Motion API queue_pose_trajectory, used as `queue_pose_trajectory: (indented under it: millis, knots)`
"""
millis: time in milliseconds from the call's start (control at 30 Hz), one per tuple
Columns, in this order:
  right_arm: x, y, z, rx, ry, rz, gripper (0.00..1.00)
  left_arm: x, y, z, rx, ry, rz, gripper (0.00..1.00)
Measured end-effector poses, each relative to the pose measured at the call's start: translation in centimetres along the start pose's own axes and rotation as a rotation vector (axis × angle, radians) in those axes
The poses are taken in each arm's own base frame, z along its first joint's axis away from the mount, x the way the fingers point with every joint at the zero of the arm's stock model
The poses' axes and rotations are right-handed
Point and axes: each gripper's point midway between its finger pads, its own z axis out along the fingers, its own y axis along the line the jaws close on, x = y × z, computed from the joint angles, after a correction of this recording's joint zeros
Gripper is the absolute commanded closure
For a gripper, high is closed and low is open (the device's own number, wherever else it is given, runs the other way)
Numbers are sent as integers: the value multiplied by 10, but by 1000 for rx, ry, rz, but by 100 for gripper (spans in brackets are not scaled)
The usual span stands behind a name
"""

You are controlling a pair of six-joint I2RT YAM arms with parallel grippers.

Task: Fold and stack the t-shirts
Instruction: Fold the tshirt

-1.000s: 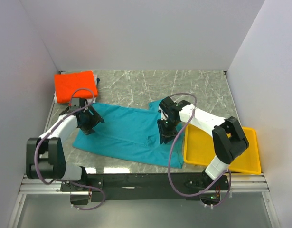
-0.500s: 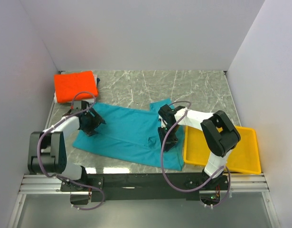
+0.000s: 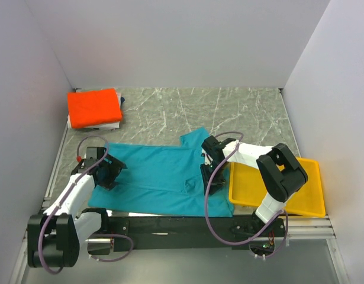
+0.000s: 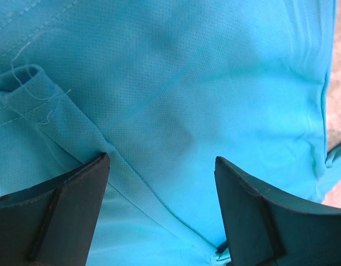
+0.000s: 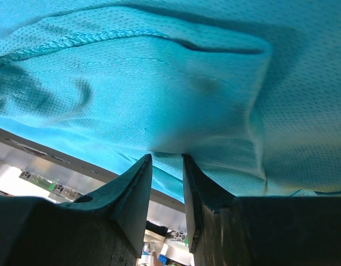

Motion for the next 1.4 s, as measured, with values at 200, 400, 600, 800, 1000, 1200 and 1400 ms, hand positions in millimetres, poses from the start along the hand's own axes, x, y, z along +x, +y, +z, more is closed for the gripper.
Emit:
queue_pose_trajectory:
  millis: [200, 400, 600, 800, 1000, 1200, 1400]
  knots:
    - [1, 1, 0, -1, 4, -5, 64, -3, 16, -13, -56, -55, -75, 14]
    - [-18, 11, -30, 40, -67, -27, 62, -12, 13, -22, -69, -93, -88, 14]
    - [-91, 42, -105, 13, -335, -76, 62, -44, -28, -36, -24, -157, -6, 12]
    - [-166, 19, -145, 58, -510, -9, 62, -76, -64, -41, 17, -231, 116, 11]
    - [-240, -11, -130, 100, -549, 32, 60, -88, -78, -34, 23, -246, 197, 11]
    - [-285, -20, -109, 112, -563, -3, 58, -87, -79, -29, 19, -232, 226, 11]
    - [-301, -24, -97, 116, -566, -29, 58, -87, -80, -27, 19, -222, 247, 11]
